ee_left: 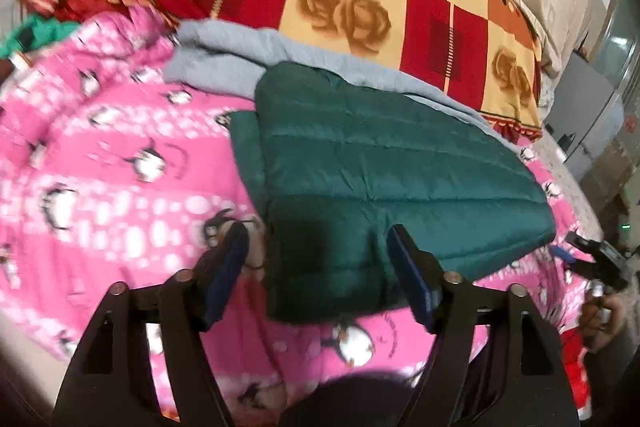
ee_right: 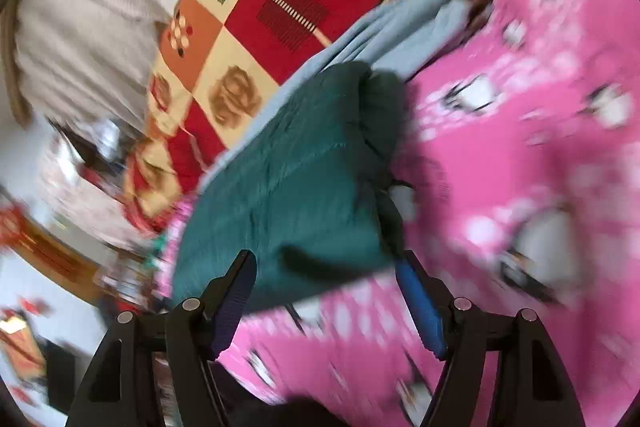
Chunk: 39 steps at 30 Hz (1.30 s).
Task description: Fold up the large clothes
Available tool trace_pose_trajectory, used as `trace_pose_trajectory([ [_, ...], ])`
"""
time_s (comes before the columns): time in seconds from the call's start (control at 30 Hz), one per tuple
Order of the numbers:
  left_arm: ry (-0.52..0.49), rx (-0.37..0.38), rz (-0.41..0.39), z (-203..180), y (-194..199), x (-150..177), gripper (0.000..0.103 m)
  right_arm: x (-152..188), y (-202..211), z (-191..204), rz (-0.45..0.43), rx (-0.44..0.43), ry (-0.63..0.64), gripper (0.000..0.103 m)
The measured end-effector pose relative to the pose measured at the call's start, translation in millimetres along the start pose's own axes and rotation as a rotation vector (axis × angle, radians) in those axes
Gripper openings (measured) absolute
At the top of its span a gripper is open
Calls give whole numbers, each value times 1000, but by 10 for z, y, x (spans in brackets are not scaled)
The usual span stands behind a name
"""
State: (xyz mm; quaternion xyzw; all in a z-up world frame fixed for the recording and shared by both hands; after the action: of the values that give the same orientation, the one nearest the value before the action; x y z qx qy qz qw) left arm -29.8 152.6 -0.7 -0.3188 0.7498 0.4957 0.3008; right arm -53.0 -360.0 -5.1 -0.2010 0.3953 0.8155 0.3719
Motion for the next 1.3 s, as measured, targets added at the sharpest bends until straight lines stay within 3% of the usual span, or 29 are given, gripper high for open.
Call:
trace_pose_trajectory([
  [0.1, -62, -67, 1, -121, 217, 31, 83, 149, 372, 307, -26, 151, 175, 78],
  [0.17, -112, -165, -12, -218, 405, 68, 83, 252, 548, 526, -41, 250, 276, 96],
  [0.33, -189, -325, -47, -410, 716, 154, 83, 406, 822, 931, -75, 419, 452, 97],
  [0.47, -231, -408, -54, -542, 813, 157, 83, 407, 935, 1081, -66, 404, 447, 97],
  [0.57, -203, -394, -76, -637, 936, 140, 83, 408, 990, 1190, -60, 406, 447, 97],
  [0.7, -119, -279, -47, -796, 1061, 137, 83, 454, 1070, 1364, -51, 401, 482, 97],
  [0.8, -127, -227, -33, -1003, 1095, 146, 83, 501, 1133, 1493, -53, 394, 504, 97],
  [1.03, -203, -204, -53, -1456, 1159, 199, 83, 527, 1221, 1732, -68, 381, 557, 97],
  [1.3, -205, -206, -61, -1491, 1186, 222, 83, 556, 1202, 1846, -72, 387, 591, 97],
])
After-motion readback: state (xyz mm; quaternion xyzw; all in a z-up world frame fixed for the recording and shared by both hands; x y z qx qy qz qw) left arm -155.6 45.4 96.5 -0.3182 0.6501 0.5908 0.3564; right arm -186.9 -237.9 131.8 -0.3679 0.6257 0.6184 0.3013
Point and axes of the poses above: each gripper's, at about its wrist camera, not at the fingertips, and y roughly against the way its jaws point, z to its left, x to its underside, the point moved 2 cm from there along -y, roughly the way its jaws point, and after that the axes turned 7 degrees about -z, right-handed, at the moved point
